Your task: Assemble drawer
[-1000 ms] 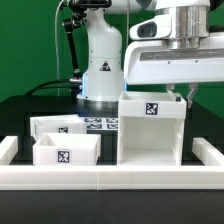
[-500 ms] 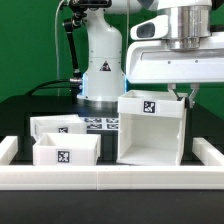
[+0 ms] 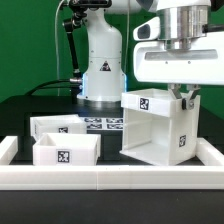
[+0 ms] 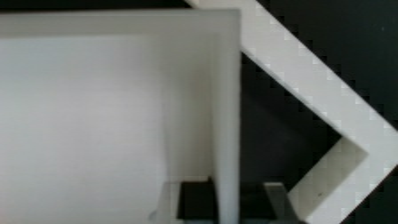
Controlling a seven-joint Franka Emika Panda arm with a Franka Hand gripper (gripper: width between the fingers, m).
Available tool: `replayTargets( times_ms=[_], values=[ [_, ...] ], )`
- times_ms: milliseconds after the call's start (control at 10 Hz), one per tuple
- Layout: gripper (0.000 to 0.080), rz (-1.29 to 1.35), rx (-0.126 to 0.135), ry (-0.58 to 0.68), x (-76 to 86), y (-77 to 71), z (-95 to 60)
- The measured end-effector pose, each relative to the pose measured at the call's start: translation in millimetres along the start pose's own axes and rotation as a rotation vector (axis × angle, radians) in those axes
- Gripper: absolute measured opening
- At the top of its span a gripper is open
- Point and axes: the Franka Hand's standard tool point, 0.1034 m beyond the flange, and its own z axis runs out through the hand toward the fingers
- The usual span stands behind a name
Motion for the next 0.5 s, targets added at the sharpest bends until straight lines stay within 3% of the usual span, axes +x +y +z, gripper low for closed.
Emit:
replayTargets(
  times_ms=[500],
  values=[
    [0.0038,0.220,0.010,-0.015,0.3,-0.8,-0.5]
  ],
)
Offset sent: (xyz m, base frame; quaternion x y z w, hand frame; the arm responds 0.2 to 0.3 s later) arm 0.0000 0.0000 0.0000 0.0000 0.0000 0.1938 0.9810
